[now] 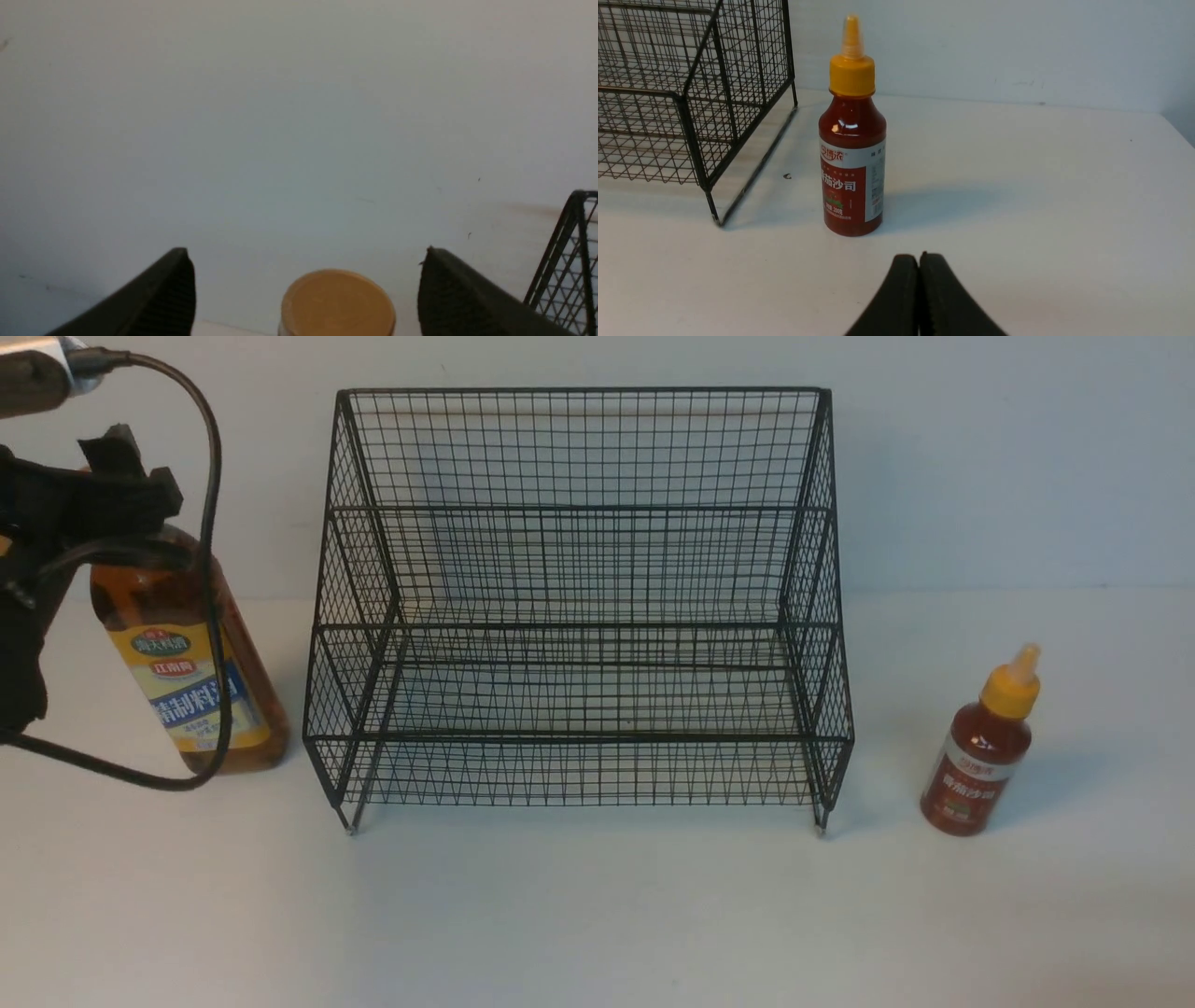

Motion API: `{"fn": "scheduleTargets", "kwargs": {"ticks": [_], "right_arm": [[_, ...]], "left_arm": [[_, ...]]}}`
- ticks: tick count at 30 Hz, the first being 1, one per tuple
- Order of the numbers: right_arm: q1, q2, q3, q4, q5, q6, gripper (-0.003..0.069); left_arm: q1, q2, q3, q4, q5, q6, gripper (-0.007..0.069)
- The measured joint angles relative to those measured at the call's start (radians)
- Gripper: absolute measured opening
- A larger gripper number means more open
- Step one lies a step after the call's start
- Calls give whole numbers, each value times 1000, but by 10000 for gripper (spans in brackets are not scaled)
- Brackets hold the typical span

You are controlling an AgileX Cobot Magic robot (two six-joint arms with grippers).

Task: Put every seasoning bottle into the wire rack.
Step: Use the left arm to grab the condiment bottle closest to it, then use the left arm to put the condiment bottle back on the shelf

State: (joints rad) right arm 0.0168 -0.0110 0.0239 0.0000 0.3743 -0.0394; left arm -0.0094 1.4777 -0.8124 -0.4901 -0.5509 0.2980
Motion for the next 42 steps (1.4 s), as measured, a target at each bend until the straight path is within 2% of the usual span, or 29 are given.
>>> {"fn": "scheduleTargets", "kwargs": {"ticks": [8, 10, 11, 12, 13, 20, 26, 32, 42], "right_arm": [[0, 0, 0, 0, 0, 0, -12], [0, 0, 0, 0, 0, 0, -12], [0, 0, 0, 0, 0, 0, -12], [0, 0, 0, 0, 0, 0, -12], [0, 0, 0, 0, 0, 0, -12], [0, 0, 0, 0, 0, 0, -12], [0, 0, 0, 0, 0, 0, -12], [0, 0, 0, 0, 0, 0, -12], [0, 0, 0, 0, 0, 0, -12]], "left_arm": [[0, 62, -2, 0, -1, 0, 568], [0, 70, -2, 5, -1, 0, 499], [0, 73, -2, 12, -2, 0, 423], [0, 73, -2, 14, -2, 0, 423], [0, 73, -2, 31, -3, 0, 318], [1, 66, -2, 118, 11, -4, 330], [1, -31, -5, 126, 161, -1, 330], [1, -159, -98, 140, 283, -1, 330], [1, -215, -319, 158, 433, 26, 330]]}}
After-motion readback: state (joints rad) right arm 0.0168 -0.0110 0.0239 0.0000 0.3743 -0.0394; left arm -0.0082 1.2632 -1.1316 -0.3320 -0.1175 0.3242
